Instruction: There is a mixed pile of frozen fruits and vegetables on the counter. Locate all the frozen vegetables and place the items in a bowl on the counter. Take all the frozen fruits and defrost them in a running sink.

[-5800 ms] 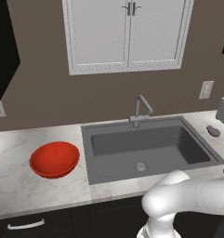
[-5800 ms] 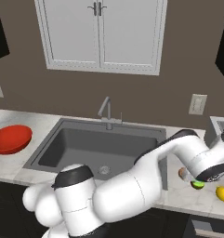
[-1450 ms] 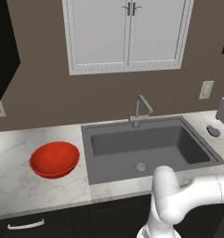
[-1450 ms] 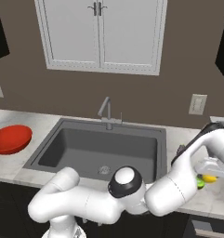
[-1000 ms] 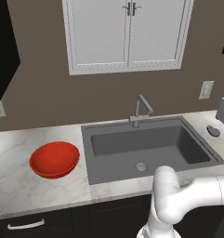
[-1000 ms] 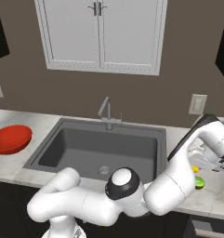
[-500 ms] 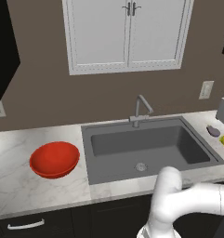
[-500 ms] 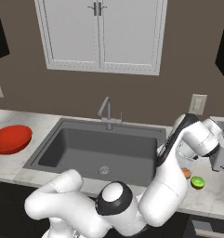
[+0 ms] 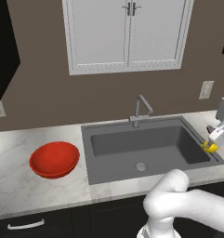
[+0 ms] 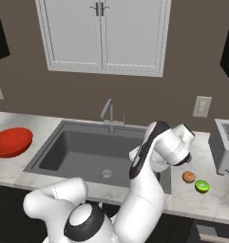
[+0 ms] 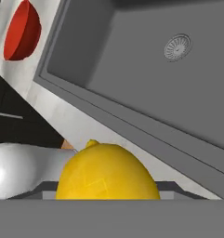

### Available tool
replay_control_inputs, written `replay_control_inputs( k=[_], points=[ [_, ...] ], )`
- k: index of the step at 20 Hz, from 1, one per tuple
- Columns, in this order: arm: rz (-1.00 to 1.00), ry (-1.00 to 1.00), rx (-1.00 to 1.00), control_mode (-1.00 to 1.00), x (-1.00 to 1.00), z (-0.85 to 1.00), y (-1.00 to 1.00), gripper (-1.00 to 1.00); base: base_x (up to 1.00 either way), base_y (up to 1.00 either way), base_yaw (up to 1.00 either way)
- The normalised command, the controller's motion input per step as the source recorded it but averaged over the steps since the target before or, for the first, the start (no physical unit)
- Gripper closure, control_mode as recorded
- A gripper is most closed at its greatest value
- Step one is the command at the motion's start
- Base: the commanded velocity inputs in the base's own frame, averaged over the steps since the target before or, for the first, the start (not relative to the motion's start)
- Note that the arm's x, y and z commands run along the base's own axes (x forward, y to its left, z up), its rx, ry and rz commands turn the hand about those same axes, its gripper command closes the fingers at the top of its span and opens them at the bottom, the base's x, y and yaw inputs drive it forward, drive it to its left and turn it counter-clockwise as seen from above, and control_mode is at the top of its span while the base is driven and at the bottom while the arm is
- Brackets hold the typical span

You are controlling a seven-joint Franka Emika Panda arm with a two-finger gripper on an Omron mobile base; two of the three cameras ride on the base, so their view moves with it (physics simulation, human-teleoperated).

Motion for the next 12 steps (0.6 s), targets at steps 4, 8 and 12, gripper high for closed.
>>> replay_control_inputs(
  k=[4, 8, 12],
  points=[
    [-0.04, -0.01, -0.05, -1.0, 0.0, 0.29, 0.88, 1.0, 0.0, 0.0, 0.0],
    [-0.02, 0.0, -0.1, -1.0, 0.0, 0.28, 0.93, 1.0, 0.0, 0.0, 0.0],
    [-0.04, 0.0, -0.14, -1.0, 0.0, 0.22, 0.95, 1.0, 0.0, 0.0, 0.0]
  ],
)
